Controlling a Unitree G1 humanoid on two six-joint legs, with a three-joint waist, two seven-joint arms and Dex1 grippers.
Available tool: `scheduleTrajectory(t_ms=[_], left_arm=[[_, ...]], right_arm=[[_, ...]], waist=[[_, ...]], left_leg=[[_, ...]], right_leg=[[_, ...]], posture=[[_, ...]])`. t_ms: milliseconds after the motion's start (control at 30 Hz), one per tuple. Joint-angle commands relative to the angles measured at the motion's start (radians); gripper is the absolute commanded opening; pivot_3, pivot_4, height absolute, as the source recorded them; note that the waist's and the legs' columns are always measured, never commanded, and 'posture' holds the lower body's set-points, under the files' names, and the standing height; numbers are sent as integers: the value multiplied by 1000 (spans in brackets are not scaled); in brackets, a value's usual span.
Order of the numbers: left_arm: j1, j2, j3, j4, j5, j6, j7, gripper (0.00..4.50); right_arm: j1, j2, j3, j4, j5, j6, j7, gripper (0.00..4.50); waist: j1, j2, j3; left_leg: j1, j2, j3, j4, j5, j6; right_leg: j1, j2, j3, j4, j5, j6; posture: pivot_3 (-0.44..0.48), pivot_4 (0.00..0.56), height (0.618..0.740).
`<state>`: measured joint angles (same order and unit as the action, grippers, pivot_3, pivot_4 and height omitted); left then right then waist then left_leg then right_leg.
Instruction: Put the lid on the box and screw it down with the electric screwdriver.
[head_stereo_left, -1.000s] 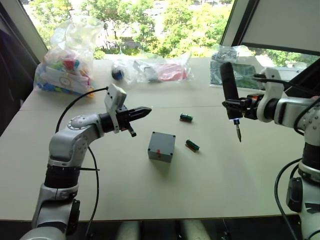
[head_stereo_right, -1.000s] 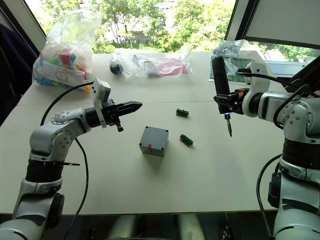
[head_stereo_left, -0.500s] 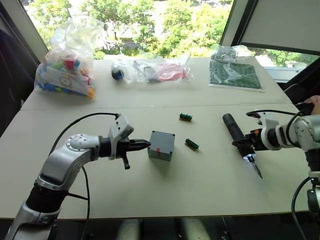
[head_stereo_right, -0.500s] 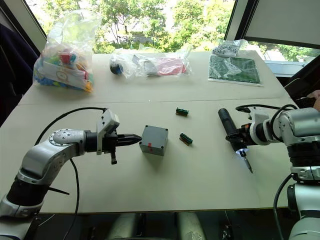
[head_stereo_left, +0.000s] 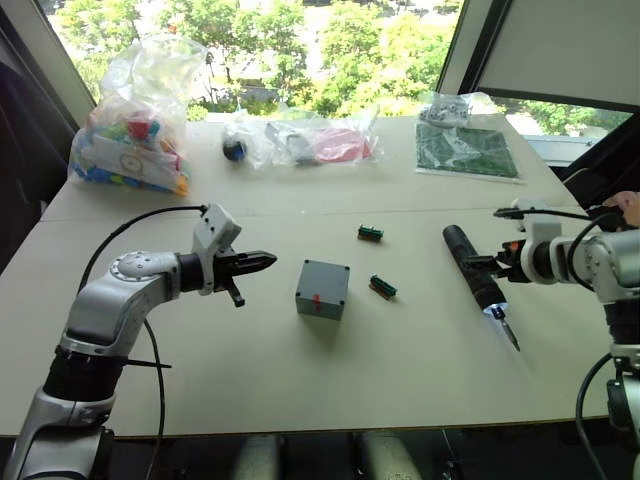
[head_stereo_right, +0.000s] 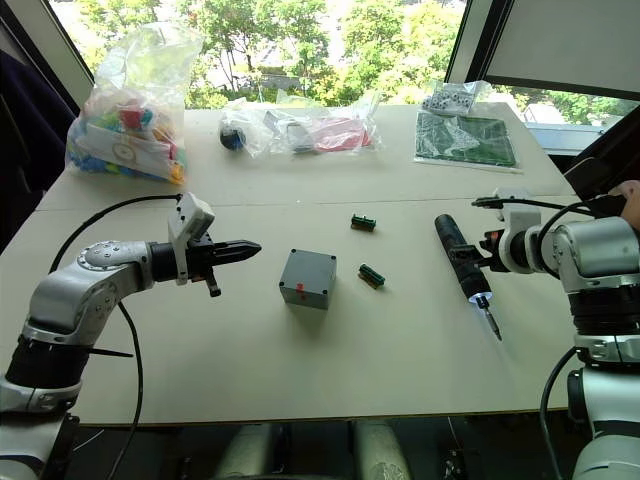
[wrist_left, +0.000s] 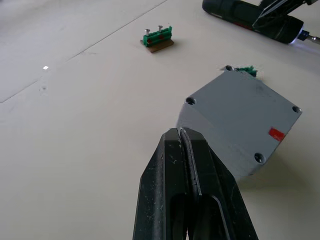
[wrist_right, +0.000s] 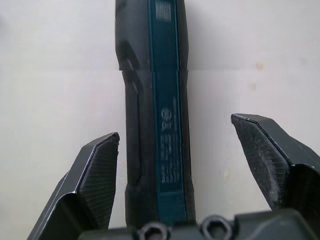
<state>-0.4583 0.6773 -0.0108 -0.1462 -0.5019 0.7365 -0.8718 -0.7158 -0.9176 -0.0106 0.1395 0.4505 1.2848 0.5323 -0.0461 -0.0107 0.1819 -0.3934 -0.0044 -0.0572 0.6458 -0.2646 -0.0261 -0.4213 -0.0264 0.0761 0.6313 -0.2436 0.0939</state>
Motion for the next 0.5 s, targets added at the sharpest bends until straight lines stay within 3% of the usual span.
scheduleTrajectory(t_ms=[33,100,267,367,500], left_arm=[[-14,20,-4,37,39,-43,-17,0],[-14,22,-21,53,60,-60,-26,0],[-24,-32,-88,105,119,-99,-17,0],[-29,-78,-121,106,139,-99,0,0],[-20,-113,-158,88,155,-103,0,0]], right_arm=[[-46,-36,-6,-127,11,-67,81,3884],[-46,-27,-15,-176,45,-71,128,3884],[172,-9,31,-566,202,-127,300,3884],[306,14,86,-685,199,-183,307,3884],[347,95,134,-712,175,-200,237,3884]], waist=[[2,0,0],[2,0,0],[9,0,0],[19,-1,0],[22,-1,0]], left_leg=[[0,0,-1,-1,0,0],[0,0,-1,-2,0,0],[-2,0,-3,-2,0,0],[-4,0,-4,1,0,0],[-5,0,-1,5,0,-1]], right_leg=[[0,0,-1,0,0,0],[-1,0,-1,0,0,0],[-1,0,-2,0,0,1],[-1,-1,-3,0,0,1],[-2,-3,-1,0,1,1]], posture=[[0,150,740],[0,150,740],[0,150,740],[0,150,740],[0,150,740]])
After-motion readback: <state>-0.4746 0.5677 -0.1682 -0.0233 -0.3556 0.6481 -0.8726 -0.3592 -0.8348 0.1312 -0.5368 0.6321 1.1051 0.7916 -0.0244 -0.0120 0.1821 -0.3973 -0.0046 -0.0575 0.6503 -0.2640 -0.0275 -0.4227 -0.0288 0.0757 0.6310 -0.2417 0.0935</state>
